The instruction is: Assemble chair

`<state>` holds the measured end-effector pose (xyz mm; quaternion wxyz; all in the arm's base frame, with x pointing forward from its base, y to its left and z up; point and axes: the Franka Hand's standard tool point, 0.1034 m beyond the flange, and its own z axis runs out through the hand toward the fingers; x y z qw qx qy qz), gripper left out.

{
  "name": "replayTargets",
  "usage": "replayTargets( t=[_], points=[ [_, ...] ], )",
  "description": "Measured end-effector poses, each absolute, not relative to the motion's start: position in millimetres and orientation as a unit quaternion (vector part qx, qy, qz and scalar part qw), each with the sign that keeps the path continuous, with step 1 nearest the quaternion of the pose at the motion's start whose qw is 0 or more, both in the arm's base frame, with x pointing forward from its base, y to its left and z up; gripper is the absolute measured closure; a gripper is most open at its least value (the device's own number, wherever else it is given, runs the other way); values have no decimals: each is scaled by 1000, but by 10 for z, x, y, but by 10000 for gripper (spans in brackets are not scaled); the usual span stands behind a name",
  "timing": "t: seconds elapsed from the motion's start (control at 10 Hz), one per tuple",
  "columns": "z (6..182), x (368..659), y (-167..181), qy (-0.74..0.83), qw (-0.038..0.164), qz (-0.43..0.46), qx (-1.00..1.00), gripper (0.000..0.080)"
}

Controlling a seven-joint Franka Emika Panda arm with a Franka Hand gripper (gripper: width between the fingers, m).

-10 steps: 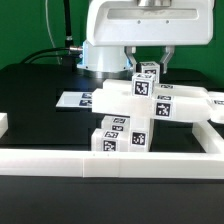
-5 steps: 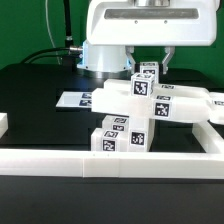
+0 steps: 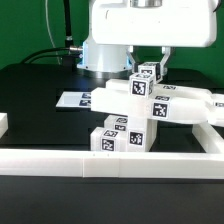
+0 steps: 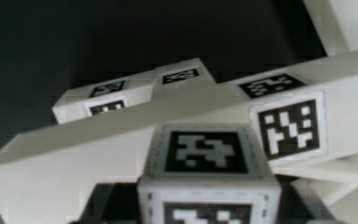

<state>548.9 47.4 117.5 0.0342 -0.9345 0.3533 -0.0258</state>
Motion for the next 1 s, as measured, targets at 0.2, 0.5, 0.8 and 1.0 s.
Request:
replayTargets(
  t=[0.2, 0.5, 0.8, 1.0],
  points=[
    [1174, 5487, 491, 411, 36, -23, -910, 515],
    [1175, 5487, 538, 550, 54, -10, -833, 515],
    [1175, 5485, 567, 606, 60, -3, -793, 515],
    [1175, 5484, 591, 651, 65, 3, -756, 515]
  ],
)
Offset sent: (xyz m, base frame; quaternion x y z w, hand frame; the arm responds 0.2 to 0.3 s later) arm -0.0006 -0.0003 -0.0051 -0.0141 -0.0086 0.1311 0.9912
